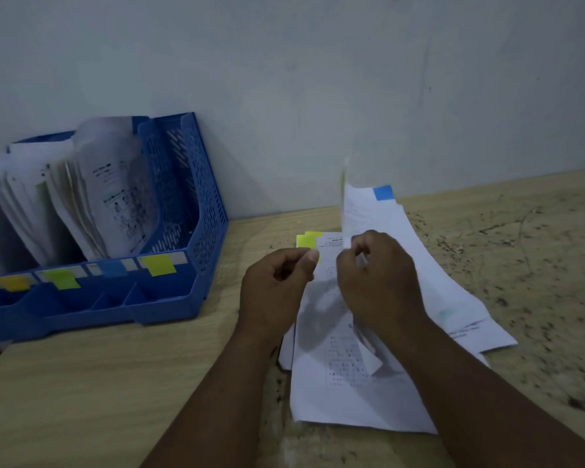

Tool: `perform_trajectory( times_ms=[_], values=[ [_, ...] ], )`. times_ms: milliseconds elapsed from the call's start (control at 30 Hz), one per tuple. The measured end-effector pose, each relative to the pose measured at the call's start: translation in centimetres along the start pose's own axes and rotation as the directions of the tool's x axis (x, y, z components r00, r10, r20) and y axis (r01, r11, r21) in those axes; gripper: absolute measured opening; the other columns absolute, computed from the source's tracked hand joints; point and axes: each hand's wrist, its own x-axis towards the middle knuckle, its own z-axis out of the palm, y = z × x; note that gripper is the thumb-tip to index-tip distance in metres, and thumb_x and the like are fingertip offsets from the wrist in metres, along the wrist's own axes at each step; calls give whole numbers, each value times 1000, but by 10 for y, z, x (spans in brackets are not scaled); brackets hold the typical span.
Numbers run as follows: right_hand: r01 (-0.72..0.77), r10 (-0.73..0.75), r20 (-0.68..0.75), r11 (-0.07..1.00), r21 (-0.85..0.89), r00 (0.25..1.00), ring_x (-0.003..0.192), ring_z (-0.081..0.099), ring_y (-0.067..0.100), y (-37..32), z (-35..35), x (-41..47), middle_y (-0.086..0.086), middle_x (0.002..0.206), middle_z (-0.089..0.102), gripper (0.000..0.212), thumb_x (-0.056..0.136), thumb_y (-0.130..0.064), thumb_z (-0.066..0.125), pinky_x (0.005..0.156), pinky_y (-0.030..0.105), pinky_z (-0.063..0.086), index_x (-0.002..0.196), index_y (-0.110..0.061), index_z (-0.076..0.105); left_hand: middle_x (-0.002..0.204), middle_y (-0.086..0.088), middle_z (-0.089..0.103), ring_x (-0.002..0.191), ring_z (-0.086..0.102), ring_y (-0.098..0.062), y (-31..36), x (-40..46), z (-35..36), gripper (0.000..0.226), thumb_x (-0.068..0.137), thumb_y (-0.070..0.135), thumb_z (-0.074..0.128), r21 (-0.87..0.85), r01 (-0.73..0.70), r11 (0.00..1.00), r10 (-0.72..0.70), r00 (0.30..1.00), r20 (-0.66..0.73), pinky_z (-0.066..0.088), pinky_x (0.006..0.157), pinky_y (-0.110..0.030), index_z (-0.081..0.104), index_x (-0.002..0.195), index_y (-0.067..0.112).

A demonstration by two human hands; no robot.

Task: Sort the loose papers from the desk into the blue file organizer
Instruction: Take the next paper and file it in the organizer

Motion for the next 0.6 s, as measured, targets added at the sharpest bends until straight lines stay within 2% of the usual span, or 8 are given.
perform_trajectory(
  times_ms=[100,167,233,300,400,433,533,600],
  values=[
    [132,-135,53,990,57,989,83,56,10,-7,11,-13,-11,86,59,13,86,-38,54,70,27,43,80,-27,57,102,-5,78,97,75,-24,9,-3,1,31,93,32,68,-228,116,967,-90,989,121,62,81,-38,74,115,12],
    [186,-195,105,978,97,975,87,57,7,-9,16,-21,-12,92,60,14,91,-39,53,75,23,46,88,-28,61,101,-7,78,98,74,-26,12,-4,-1,27,96,30,66,-252,135,958,-101,984,144,62,80,-36,75,113,11],
    [216,-231,136,969,118,963,90,58,6,-7,19,-24,-11,95,61,11,93,-36,58,81,24,49,89,-27,62,95,-8,78,93,75,-27,13,-5,-4,25,97,33,66,-235,143,961,-119,986,113,62,76,-35,77,103,11],
    [213,-234,160,968,134,959,92,58,4,-6,19,-22,-11,98,63,10,92,-34,64,85,21,48,86,-26,65,93,-10,78,91,75,-27,12,-4,-6,27,97,34,64,-247,174,953,-153,983,99,62,76,-36,77,99,10],
    [177,-203,197,974,142,959,94,55,-3,-6,15,-19,-15,105,64,11,94,-34,65,87,8,40,89,-24,69,101,-6,78,96,75,-27,14,-4,-7,27,100,35,60,-270,218,938,-192,974,121,63,83,-42,76,109,15],
    [165,-193,198,974,153,961,93,54,-5,-6,14,-18,-15,104,63,12,94,-33,65,86,8,40,90,-22,70,104,-5,78,98,74,-28,14,-4,-6,26,100,34,60,-281,222,934,-193,973,125,62,84,-43,76,111,17],
    [134,-166,211,978,162,963,90,58,-1,-4,12,-15,-19,98,64,9,91,-33,69,85,20,50,87,-26,70,109,-1,77,100,74,-24,14,-5,-6,24,99,31,61,-305,217,927,-185,974,128,62,84,-39,76,115,20],
    [92,-131,262,983,159,956,87,62,1,-2,10,-13,-20,96,65,11,86,-40,74,79,18,52,88,-32,68,111,0,77,102,74,-23,14,-5,-7,25,97,30,63,-321,219,921,-188,974,125,61,88,-41,75,116,19]
  ],
)
